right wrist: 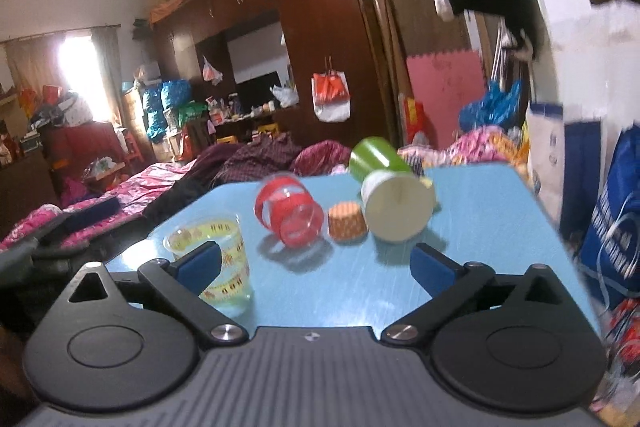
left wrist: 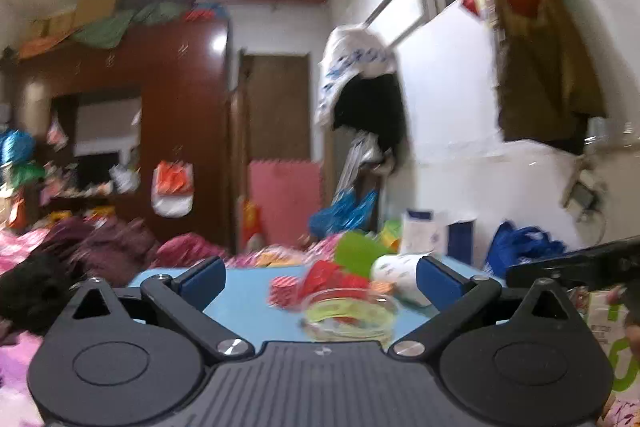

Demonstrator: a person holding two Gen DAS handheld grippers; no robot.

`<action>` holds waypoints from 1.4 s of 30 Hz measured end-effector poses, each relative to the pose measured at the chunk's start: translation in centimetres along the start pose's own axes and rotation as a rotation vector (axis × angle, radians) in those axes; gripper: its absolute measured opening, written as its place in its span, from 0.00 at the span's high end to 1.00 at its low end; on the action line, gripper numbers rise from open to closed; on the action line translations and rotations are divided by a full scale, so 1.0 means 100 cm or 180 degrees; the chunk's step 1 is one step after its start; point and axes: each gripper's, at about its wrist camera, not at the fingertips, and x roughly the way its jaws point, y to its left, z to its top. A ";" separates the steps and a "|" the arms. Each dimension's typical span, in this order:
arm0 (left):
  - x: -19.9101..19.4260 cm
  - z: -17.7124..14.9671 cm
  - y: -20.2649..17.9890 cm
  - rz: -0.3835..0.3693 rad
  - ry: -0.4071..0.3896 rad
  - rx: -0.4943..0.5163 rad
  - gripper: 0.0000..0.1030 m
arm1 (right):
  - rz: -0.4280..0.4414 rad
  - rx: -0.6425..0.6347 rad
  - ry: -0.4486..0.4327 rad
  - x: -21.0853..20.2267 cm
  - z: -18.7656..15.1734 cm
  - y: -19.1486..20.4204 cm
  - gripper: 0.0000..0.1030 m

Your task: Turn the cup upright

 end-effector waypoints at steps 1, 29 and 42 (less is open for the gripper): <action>-0.002 0.004 0.002 0.0002 0.0066 -0.0032 0.01 | -0.0017 -0.0061 -0.0017 -0.004 0.004 0.004 0.01; 0.006 0.002 -0.002 -0.0009 0.1001 -0.0145 0.01 | -0.0135 -0.0163 0.0252 0.009 -0.003 0.012 0.01; 0.014 -0.002 0.000 0.0027 0.1074 -0.0164 0.01 | -0.0115 -0.0219 0.0290 0.011 -0.005 0.016 0.01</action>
